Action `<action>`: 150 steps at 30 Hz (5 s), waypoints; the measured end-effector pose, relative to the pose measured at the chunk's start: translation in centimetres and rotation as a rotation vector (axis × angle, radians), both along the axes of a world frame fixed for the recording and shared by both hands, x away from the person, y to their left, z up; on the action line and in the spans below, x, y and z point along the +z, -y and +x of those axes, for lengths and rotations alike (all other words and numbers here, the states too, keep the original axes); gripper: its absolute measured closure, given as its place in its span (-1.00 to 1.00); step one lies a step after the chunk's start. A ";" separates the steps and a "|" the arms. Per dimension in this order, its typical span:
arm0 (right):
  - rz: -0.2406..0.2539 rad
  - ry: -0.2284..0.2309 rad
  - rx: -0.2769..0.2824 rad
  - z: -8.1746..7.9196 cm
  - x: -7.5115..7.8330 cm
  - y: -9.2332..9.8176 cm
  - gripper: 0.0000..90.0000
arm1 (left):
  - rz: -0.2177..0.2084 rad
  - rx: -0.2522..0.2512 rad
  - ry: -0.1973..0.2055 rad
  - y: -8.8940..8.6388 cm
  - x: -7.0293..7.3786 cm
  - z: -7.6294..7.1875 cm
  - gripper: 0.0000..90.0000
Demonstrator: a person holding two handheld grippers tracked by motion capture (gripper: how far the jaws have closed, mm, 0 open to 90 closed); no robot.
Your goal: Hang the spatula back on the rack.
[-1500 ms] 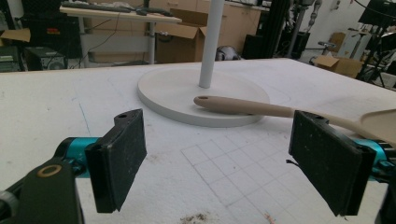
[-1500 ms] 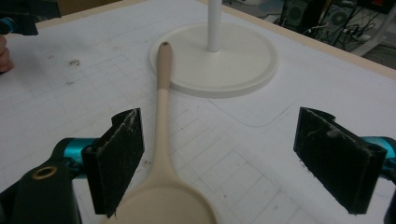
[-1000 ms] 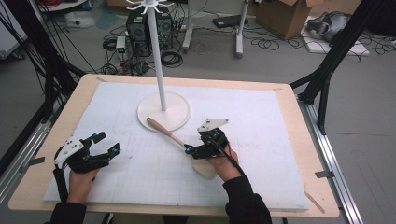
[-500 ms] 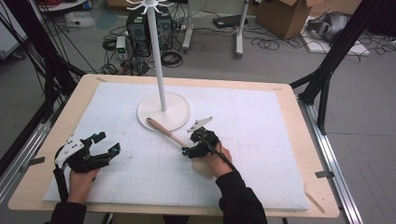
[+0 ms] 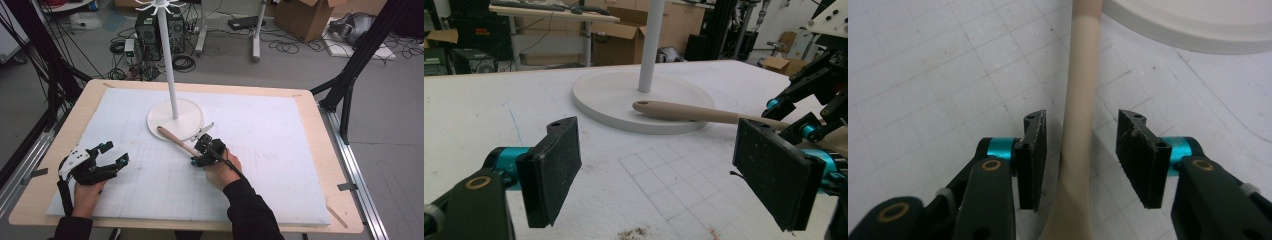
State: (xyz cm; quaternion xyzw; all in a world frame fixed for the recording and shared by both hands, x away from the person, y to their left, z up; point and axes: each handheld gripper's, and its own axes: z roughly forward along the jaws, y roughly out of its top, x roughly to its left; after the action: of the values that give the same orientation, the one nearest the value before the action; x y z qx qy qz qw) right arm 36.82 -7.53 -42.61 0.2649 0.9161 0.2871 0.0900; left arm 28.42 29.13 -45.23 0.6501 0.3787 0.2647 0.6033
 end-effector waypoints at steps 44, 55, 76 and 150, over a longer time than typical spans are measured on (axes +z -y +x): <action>0.300 0.185 -0.007 -3.9 5.3 2.0 0.74 | -0.129 -0.110 -0.072 3.5 6.6 1.1 -0.49; 0.423 0.257 -0.030 -5.8 5.5 2.8 0.74 | -0.081 -0.226 -0.122 9.5 8.7 3.3 -0.39; 0.484 0.313 -0.070 -7.2 4.9 3.0 0.74 | -0.099 -0.291 -0.121 14.9 11.4 4.9 0.18; 0.612 0.237 0.211 -7.0 6.3 1.8 0.75 | -0.055 -0.591 0.092 15.2 16.9 2.2 0.35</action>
State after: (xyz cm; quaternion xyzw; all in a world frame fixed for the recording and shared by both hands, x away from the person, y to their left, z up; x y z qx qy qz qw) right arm 29.78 -9.30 -36.32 0.1483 0.7930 0.5853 0.0817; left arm 30.62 13.93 -28.33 0.7028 0.1525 0.0965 0.6881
